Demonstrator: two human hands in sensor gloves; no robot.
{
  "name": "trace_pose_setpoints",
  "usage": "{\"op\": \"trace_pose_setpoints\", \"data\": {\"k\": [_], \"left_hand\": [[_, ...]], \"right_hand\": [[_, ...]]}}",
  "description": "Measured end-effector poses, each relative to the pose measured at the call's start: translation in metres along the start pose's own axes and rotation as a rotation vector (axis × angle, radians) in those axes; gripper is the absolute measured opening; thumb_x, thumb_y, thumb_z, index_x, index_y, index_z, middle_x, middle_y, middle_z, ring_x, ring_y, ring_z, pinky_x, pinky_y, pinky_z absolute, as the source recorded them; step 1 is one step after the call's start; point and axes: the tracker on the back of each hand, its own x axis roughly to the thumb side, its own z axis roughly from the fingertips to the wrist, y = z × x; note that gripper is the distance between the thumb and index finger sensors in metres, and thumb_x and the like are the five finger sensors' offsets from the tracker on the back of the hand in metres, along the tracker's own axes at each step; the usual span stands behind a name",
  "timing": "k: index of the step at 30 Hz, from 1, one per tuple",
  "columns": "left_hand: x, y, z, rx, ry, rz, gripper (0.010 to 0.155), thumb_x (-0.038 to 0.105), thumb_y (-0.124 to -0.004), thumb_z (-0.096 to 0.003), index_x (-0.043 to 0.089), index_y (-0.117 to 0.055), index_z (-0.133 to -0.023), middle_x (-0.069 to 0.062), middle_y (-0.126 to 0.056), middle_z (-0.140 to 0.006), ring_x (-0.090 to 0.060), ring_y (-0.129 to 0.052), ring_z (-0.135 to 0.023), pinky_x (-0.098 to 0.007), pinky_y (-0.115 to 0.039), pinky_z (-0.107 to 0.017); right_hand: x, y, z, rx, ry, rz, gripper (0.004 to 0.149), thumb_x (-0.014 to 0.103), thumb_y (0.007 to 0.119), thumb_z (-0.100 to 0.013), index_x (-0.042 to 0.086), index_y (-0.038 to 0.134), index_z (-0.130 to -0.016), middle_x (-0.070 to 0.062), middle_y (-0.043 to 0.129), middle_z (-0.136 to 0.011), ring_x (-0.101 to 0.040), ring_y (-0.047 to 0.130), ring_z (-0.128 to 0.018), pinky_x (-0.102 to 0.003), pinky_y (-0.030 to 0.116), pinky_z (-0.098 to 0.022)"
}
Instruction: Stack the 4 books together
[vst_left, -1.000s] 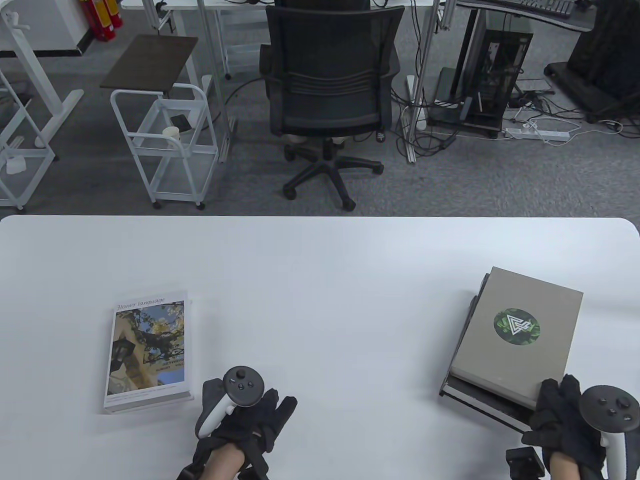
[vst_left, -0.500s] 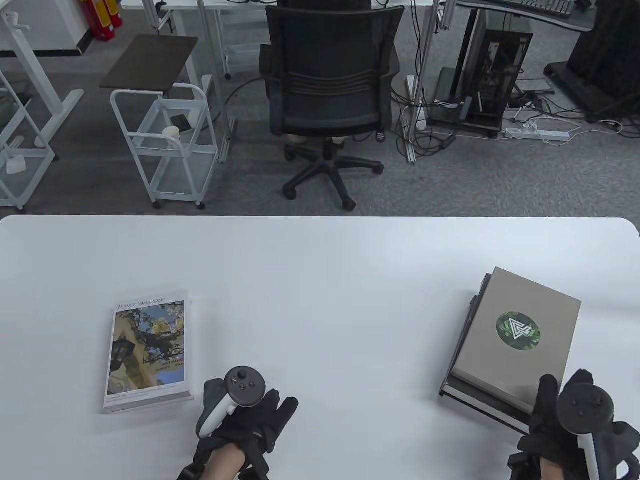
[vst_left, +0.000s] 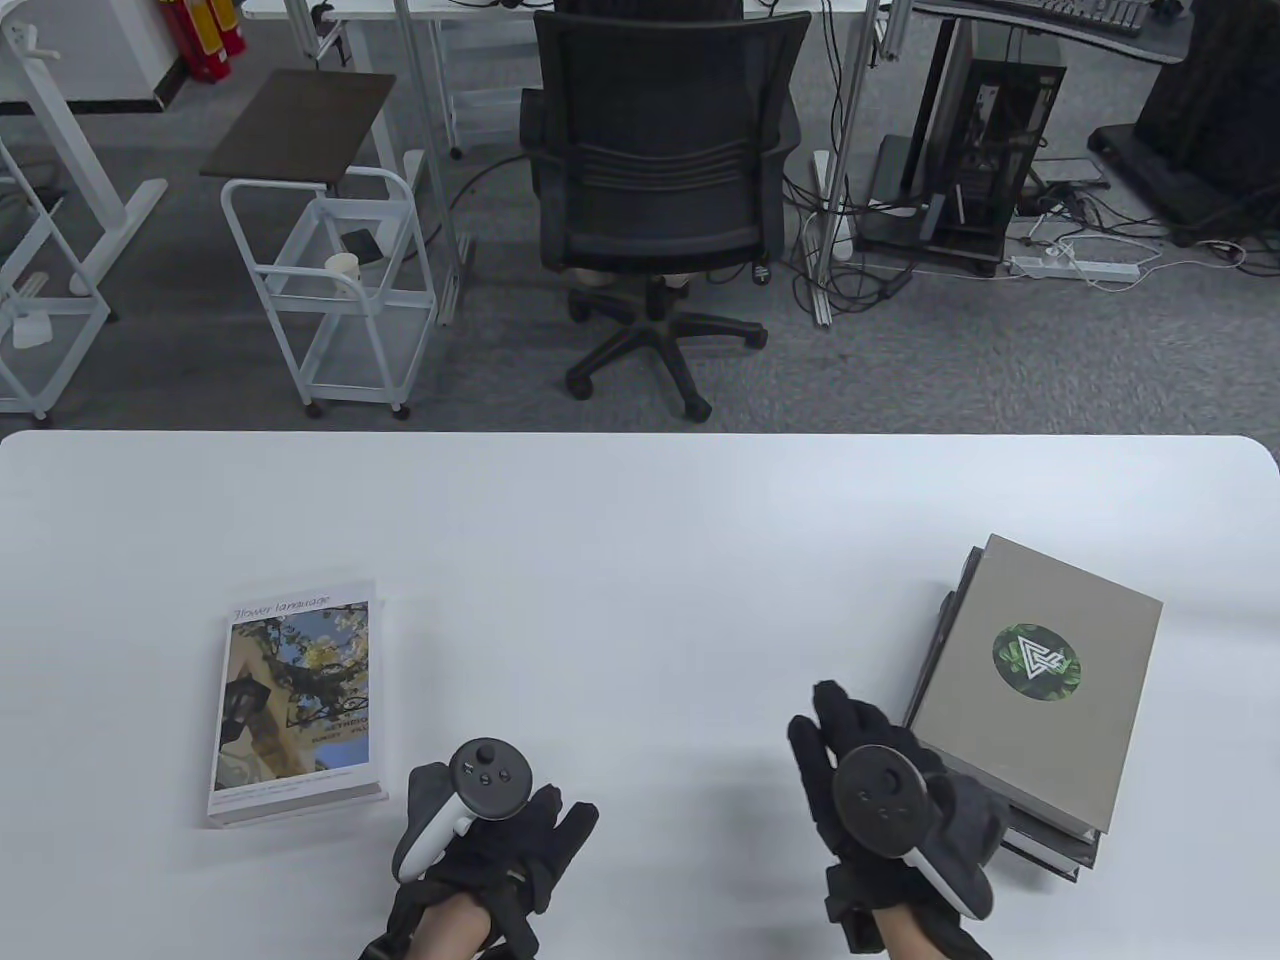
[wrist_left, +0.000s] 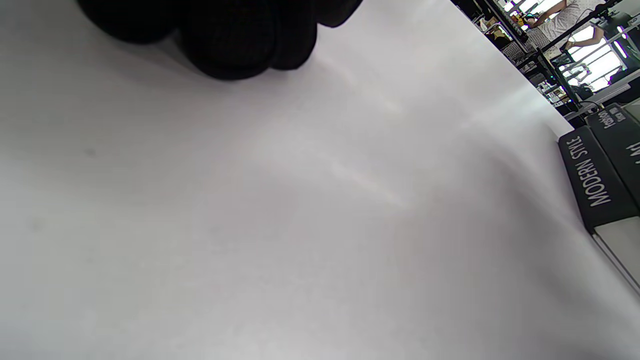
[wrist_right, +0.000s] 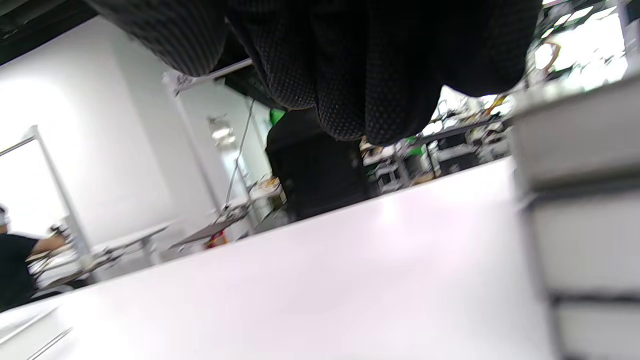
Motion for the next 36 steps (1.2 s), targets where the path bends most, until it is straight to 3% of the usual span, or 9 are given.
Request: {"op": "trace_pose_setpoints", "data": {"k": [6, 11, 18, 23, 27, 30, 33, 36], "left_hand": [[0.000, 0.002, 0.000, -0.003, -0.005, 0.013, 0.080, 0.065, -0.050, -0.0484, 0.012, -0.049, -0.108, -0.016, -0.070, -0.091, -0.030, -0.084, -0.067, -0.055, -0.071, -0.053], [-0.002, 0.006, -0.001, 0.018, -0.015, 0.032, 0.078, 0.064, -0.051, -0.0488, 0.011, -0.055, -0.106, -0.016, -0.076, -0.088, -0.031, -0.089, -0.063, -0.055, -0.074, -0.050], [0.006, 0.015, 0.002, 0.054, -0.058, 0.030, 0.077, 0.064, -0.052, -0.0491, 0.011, -0.058, -0.105, -0.017, -0.078, -0.090, -0.035, -0.091, -0.067, -0.057, -0.074, -0.052], [0.006, 0.036, 0.019, 0.183, -0.098, 0.076, 0.077, 0.063, -0.053, -0.0495, 0.011, -0.056, -0.106, -0.018, -0.073, -0.094, -0.037, -0.087, -0.073, -0.059, -0.071, -0.056], [-0.002, 0.066, 0.040, 0.421, -0.096, 0.098, 0.077, 0.063, -0.056, -0.0491, 0.014, -0.049, -0.109, -0.017, -0.059, -0.104, -0.043, -0.065, -0.092, -0.063, -0.054, -0.068], [-0.023, 0.090, 0.054, 0.569, 0.009, 0.085, 0.078, 0.063, -0.059, -0.0490, 0.021, -0.041, -0.112, -0.014, -0.036, -0.112, -0.043, -0.030, -0.104, -0.063, -0.027, -0.075], [-0.056, 0.105, 0.061, 0.636, 0.141, 0.192, 0.079, 0.062, -0.062, -0.0495, 0.027, -0.033, -0.113, -0.011, -0.017, -0.114, -0.040, -0.011, -0.105, -0.063, -0.016, -0.074], [-0.086, 0.110, 0.060, 0.639, 0.260, 0.255, 0.080, 0.062, -0.062, -0.0498, 0.029, -0.027, -0.113, -0.008, -0.007, -0.113, -0.036, 0.000, -0.105, -0.062, -0.011, -0.073]], "right_hand": [[0.030, 0.049, -0.013, 0.223, -0.023, -0.020, 0.056, 0.051, 0.060, -0.066, 0.012, 0.070, -0.105, -0.018, 0.084, -0.092, -0.037, 0.090, -0.069, -0.045, 0.080, -0.051], [0.036, 0.085, -0.014, 0.285, -0.036, 0.079, 0.057, 0.051, 0.060, -0.065, 0.012, 0.069, -0.106, -0.018, 0.083, -0.094, -0.039, 0.088, -0.073, -0.046, 0.079, -0.053], [0.032, 0.089, -0.014, 0.330, -0.033, 0.006, 0.058, 0.051, 0.060, -0.065, 0.011, 0.069, -0.106, -0.020, 0.082, -0.094, -0.040, 0.088, -0.073, -0.048, 0.079, -0.054], [0.033, 0.092, -0.014, 0.357, -0.041, -0.006, 0.058, 0.051, 0.060, -0.066, 0.011, 0.069, -0.106, -0.020, 0.082, -0.094, -0.040, 0.088, -0.073, -0.048, 0.079, -0.054], [0.029, 0.093, -0.015, 0.369, -0.023, -0.025, 0.058, 0.051, 0.060, -0.066, 0.011, 0.068, -0.107, -0.020, 0.082, -0.095, -0.041, 0.087, -0.074, -0.048, 0.079, -0.055], [0.029, 0.094, -0.015, 0.374, -0.018, -0.037, 0.059, 0.051, 0.060, -0.066, 0.010, 0.068, -0.107, -0.020, 0.082, -0.095, -0.041, 0.087, -0.074, -0.048, 0.079, -0.054], [0.030, 0.094, -0.015, 0.377, -0.026, -0.039, 0.059, 0.051, 0.060, -0.066, 0.010, 0.068, -0.107, -0.020, 0.081, -0.095, -0.041, 0.087, -0.074, -0.048, 0.079, -0.055], [0.032, 0.095, -0.014, 0.381, -0.036, -0.043, 0.059, 0.052, 0.060, -0.066, 0.011, 0.068, -0.107, -0.020, 0.081, -0.095, -0.041, 0.087, -0.074, -0.048, 0.079, -0.055]]}}
